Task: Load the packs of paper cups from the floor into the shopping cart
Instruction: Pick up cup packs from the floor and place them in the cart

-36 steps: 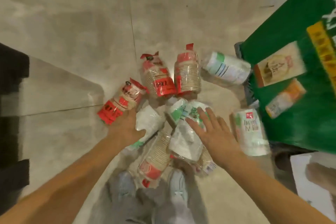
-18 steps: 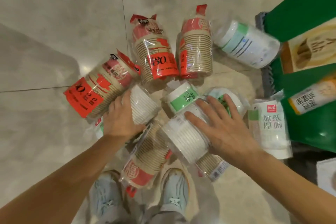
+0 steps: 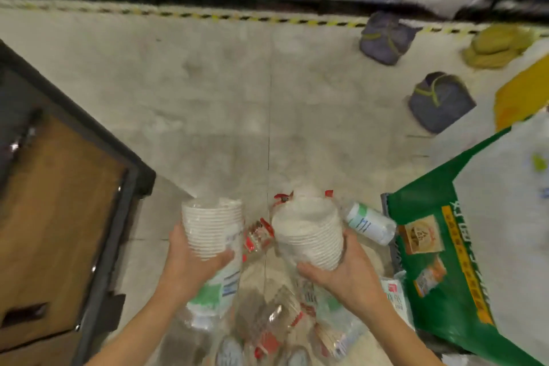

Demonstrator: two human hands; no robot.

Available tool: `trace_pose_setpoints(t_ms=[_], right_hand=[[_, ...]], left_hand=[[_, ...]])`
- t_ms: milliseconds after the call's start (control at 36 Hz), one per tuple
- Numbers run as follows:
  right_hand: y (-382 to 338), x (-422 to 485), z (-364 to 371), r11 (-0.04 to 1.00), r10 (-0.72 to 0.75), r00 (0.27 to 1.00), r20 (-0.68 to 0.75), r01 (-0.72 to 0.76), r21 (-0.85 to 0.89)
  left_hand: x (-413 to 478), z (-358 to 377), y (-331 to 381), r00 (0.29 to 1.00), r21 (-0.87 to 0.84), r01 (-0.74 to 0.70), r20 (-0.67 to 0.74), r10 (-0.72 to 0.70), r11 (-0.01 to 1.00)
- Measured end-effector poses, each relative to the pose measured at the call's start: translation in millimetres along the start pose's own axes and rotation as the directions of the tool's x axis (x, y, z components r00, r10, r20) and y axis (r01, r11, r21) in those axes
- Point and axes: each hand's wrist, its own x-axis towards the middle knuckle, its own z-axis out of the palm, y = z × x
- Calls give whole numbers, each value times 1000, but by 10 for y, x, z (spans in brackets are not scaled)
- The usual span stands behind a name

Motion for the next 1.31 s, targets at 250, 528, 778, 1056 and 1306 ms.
trace_pose_setpoints(t_ms=[250, 528, 778, 1056, 1306], right_hand=[[-2323, -862, -500, 966, -246, 966, 78, 238, 100], [-3839, -1709, -75, 809, -557, 729, 397, 584, 62], [-4197, -3287, 962, 638, -601, 370, 709, 756, 146], [-3605, -5983, 2318, 384, -462, -125, 878, 864, 325], [-2299, -8306, 3111, 275, -287, -403, 869, 834, 478]], left_hand=[[-1372, -1848, 1641, 959, -164, -135, -270, 87, 977], [-3229, -2912, 1833, 769, -190, -134, -639, -19, 973], [-5305, -3281, 1178, 438, -321, -61, -859, -264, 945], [-8051, -2865, 162, -95, -503, -103, -854, -512, 858], [-10295, -2143, -957, -331, -615, -157, -704, -628, 773]])
